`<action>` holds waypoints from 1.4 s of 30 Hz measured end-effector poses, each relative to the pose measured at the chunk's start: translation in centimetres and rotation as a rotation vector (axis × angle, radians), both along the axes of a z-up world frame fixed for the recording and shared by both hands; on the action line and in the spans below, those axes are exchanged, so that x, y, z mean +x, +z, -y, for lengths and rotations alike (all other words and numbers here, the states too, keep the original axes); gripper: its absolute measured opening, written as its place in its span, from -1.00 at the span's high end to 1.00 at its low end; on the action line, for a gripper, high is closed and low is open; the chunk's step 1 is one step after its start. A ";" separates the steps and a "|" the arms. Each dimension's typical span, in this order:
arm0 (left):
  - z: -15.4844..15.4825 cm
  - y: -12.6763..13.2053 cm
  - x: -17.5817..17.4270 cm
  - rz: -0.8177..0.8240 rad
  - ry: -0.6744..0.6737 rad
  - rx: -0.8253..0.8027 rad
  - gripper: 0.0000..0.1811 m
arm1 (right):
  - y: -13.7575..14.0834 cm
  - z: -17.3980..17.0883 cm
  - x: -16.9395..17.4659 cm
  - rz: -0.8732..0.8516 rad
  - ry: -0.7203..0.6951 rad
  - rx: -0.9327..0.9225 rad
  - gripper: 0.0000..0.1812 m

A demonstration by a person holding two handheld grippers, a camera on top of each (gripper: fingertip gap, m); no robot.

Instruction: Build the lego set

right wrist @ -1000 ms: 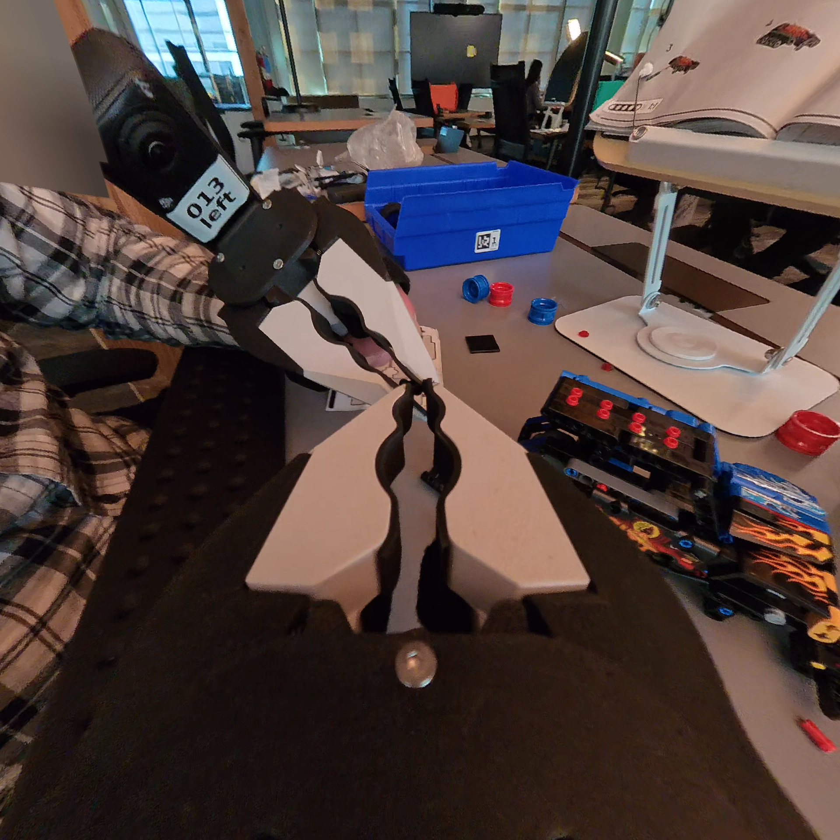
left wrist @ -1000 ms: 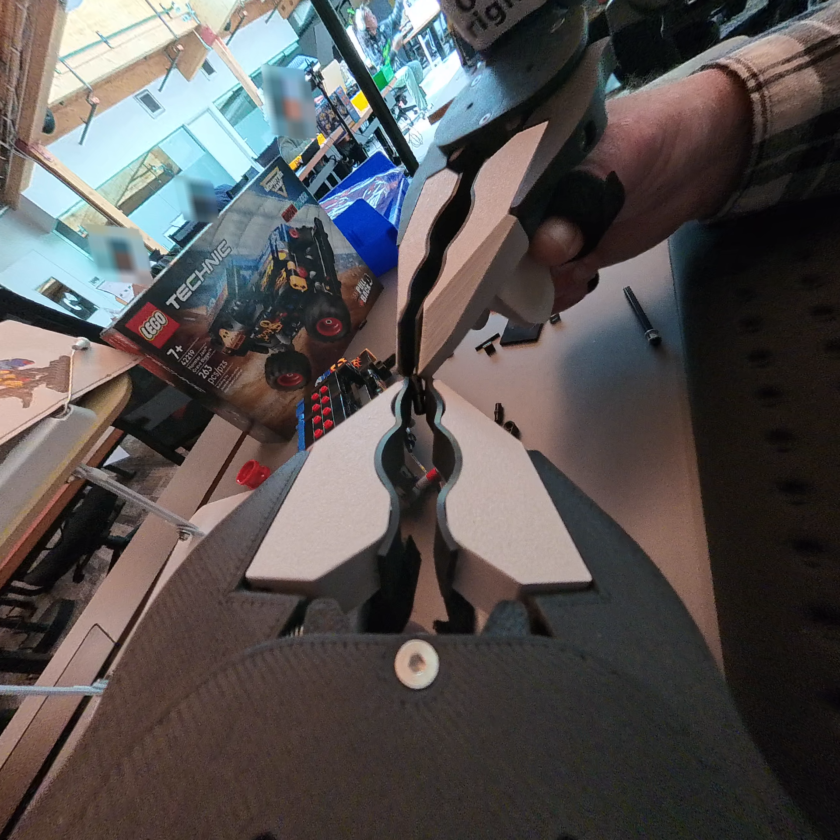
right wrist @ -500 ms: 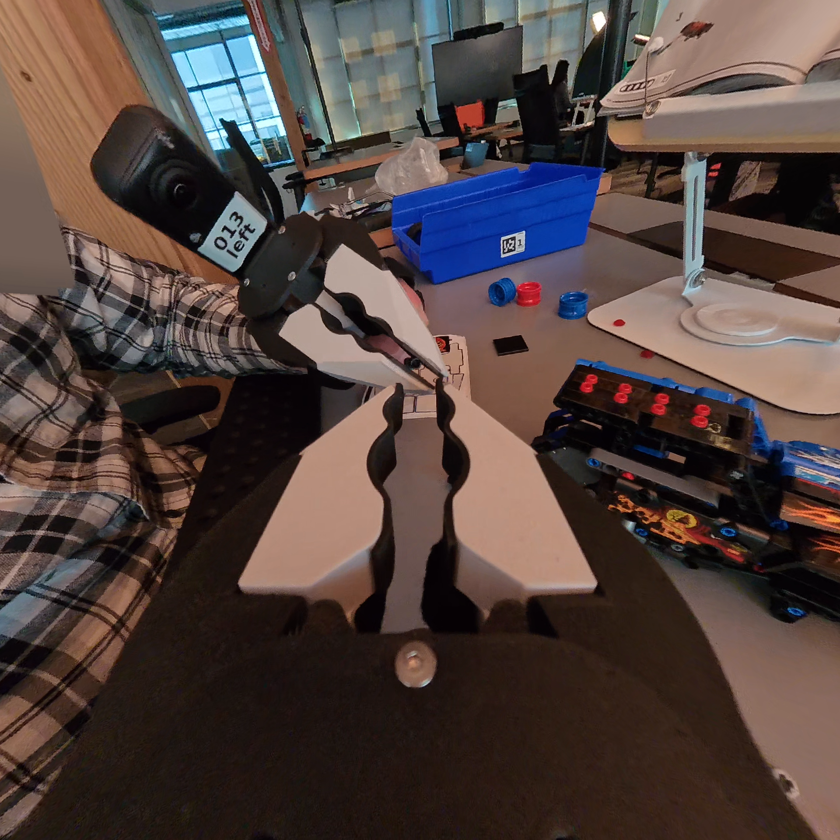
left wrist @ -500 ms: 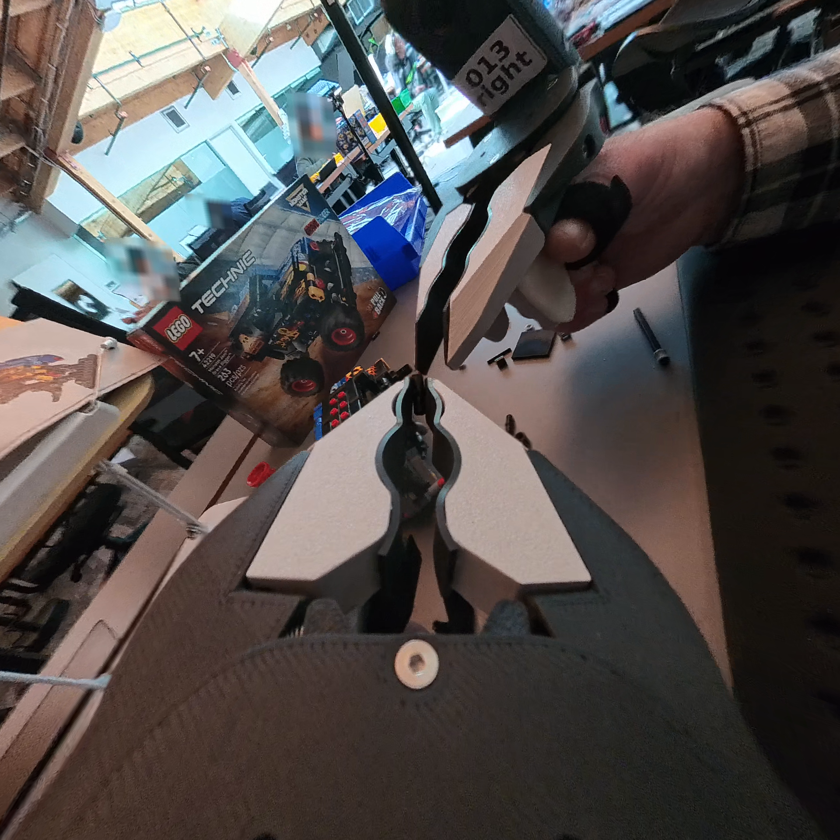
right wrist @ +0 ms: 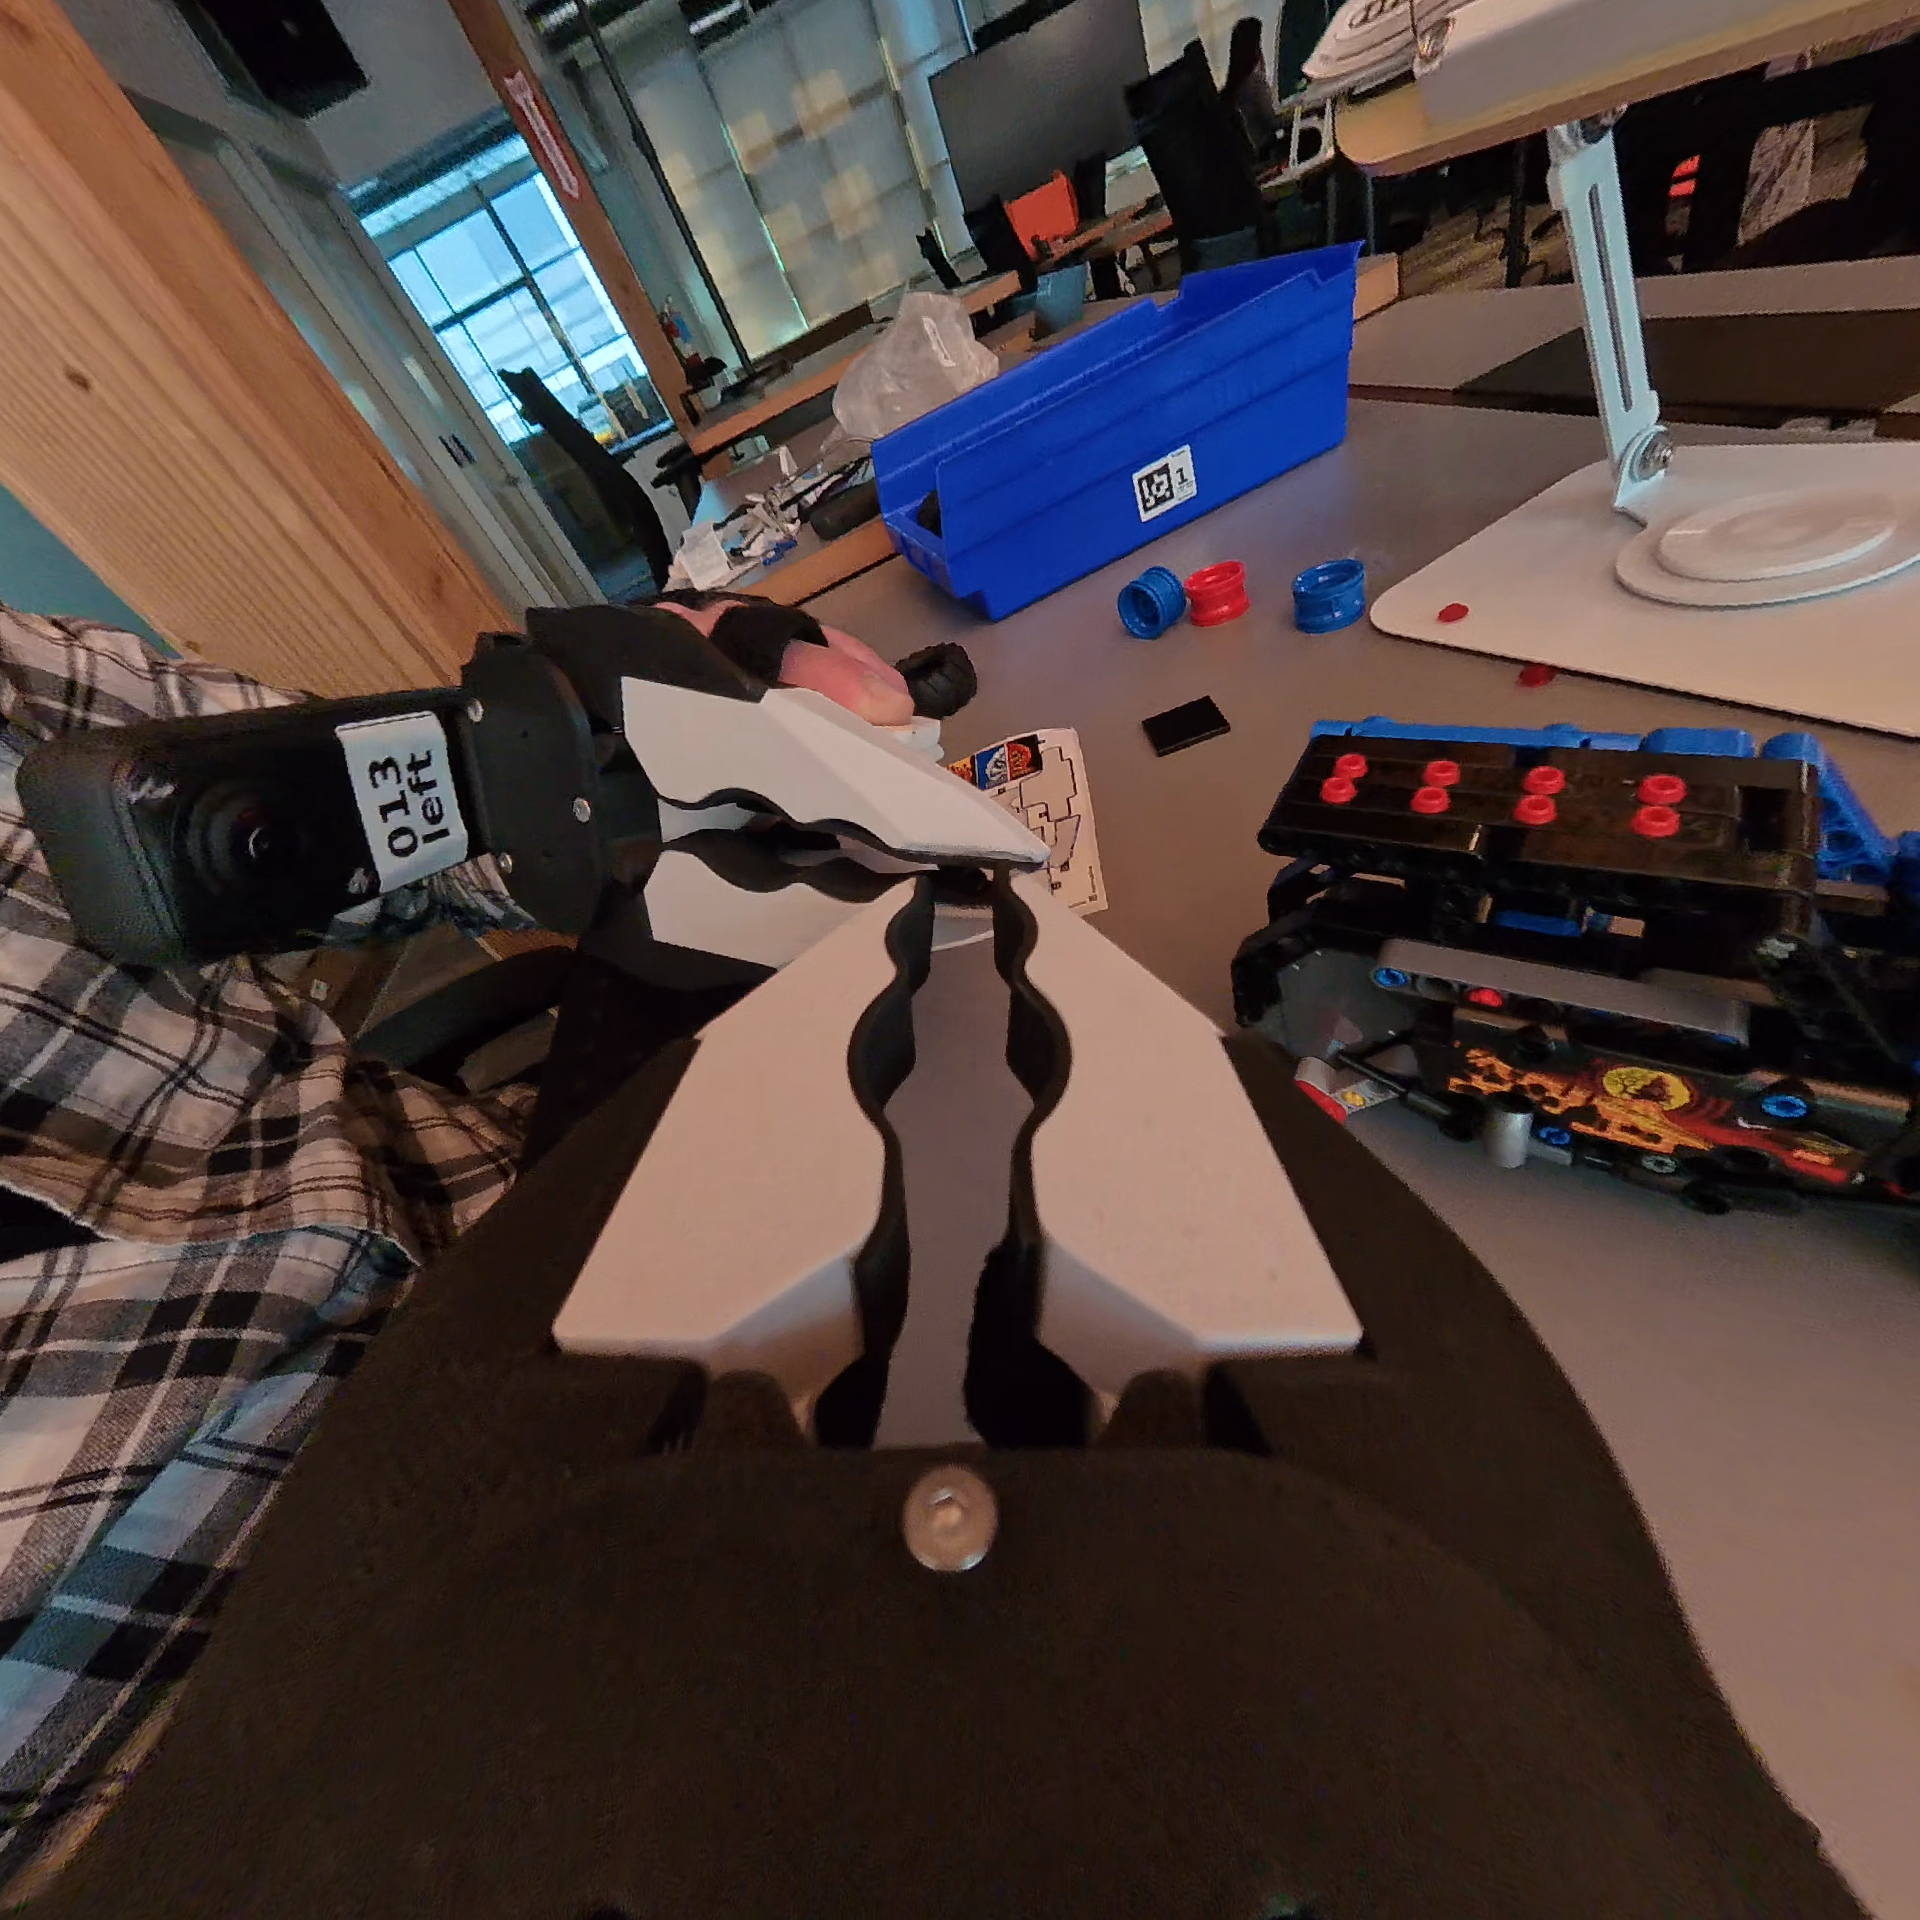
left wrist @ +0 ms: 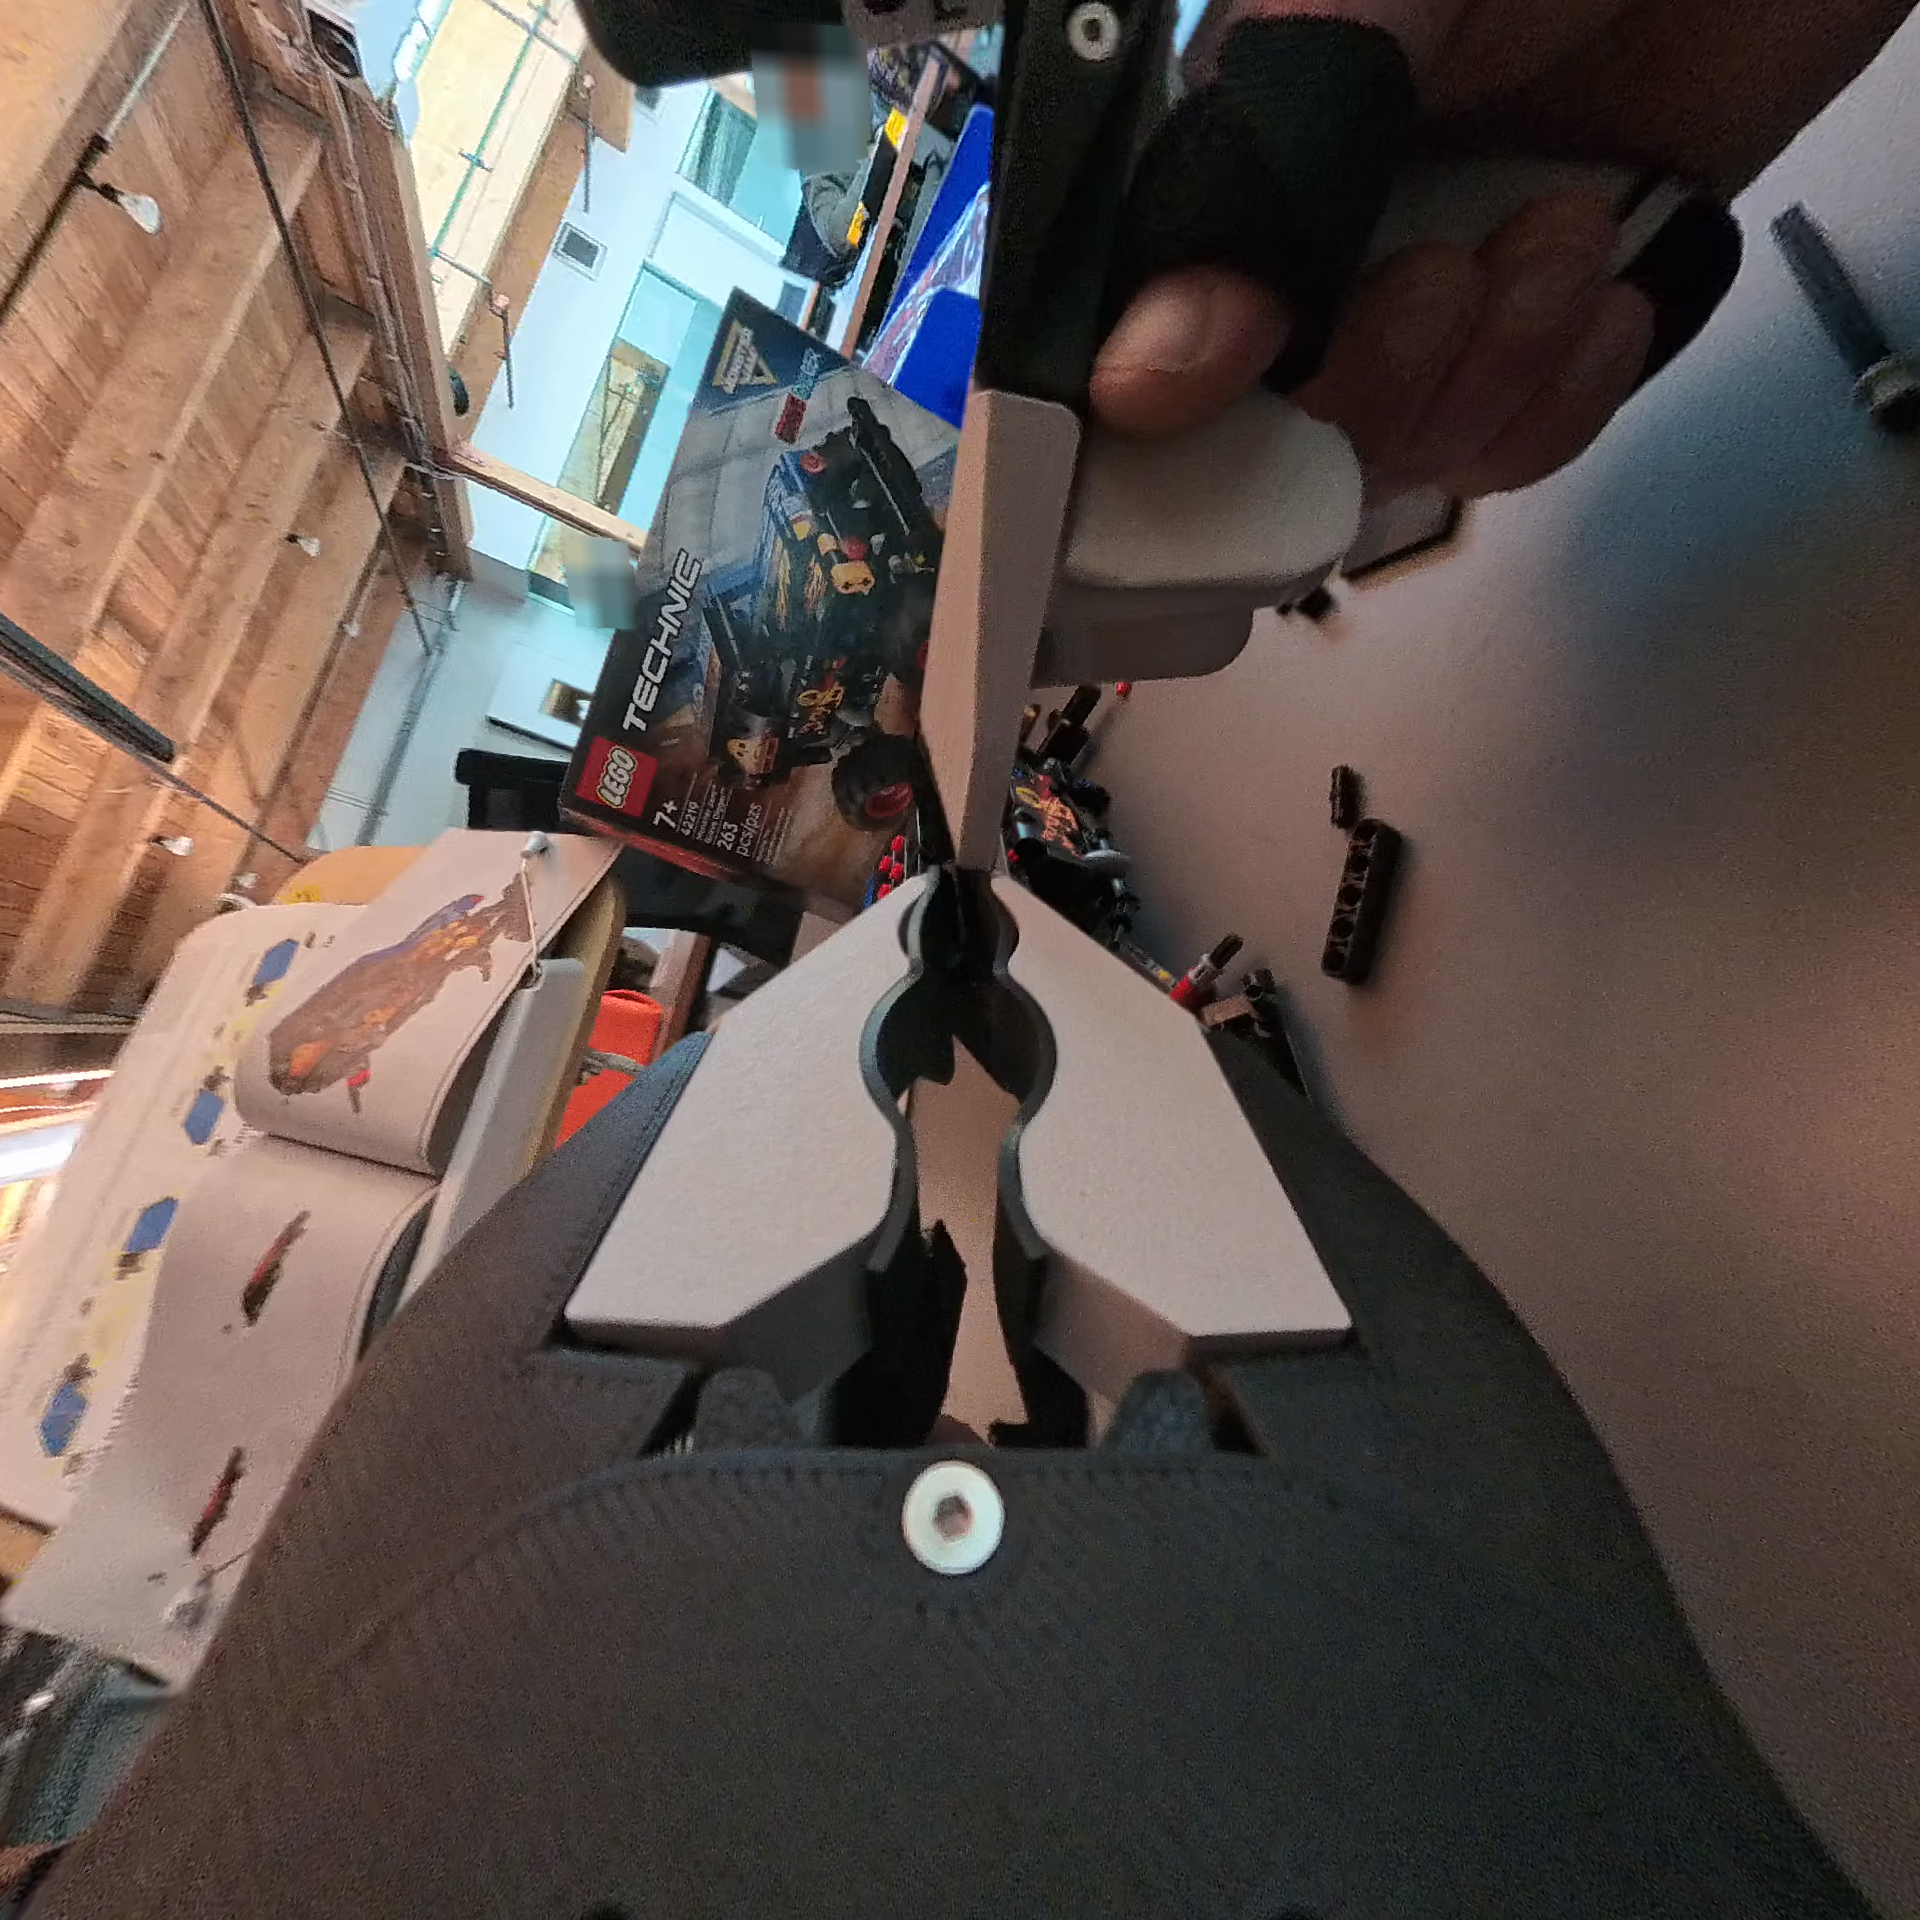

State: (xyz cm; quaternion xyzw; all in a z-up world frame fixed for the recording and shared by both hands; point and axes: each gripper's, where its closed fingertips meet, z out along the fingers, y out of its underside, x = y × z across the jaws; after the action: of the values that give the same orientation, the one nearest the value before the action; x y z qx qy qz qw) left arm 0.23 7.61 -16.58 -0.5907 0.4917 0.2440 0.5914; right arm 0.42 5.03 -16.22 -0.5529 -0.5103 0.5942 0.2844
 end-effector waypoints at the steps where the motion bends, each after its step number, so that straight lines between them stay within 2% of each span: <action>1: -0.1 -0.1 0.0 -0.019 0.007 0.008 0.98 | -0.1 0.0 0.0 0.006 -0.002 0.006 0.90; 9: -0.4 0.0 -0.1 -0.039 0.042 0.027 0.97 | 0.1 -0.3 -0.1 0.002 -0.027 0.028 0.98; 16: -0.1 0.7 0.4 -0.009 0.005 0.050 0.96 | 0.8 0.1 0.3 -0.037 0.011 -0.013 0.99; 28: 0.5 0.7 1.0 0.049 -0.035 0.019 0.96 | 1.2 -0.3 0.6 -0.055 -0.006 0.032 1.00; 34: 0.2 1.2 0.4 0.266 -0.051 -0.084 0.96 | 1.2 -1.8 1.0 -0.060 -0.092 0.079 1.00; 35: 0.2 1.5 0.5 0.336 -0.066 -0.120 0.96 | 1.3 -2.0 0.9 -0.061 -0.107 0.109 0.93; 37: 0.2 2.2 0.8 0.484 -0.095 -0.185 0.97 | 1.4 -2.3 0.8 -0.056 -0.149 0.201 0.86; 42: 0.0 3.9 1.4 0.796 -0.167 -0.317 0.96 | 1.9 -1.9 0.4 -0.055 -0.231 0.458 0.86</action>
State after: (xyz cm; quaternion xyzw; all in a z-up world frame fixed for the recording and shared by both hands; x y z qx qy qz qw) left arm 1.59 7.58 -12.72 -0.6804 0.3030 -0.1298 0.6544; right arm 0.82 6.98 -14.34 -0.5125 -0.5570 0.4414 0.4819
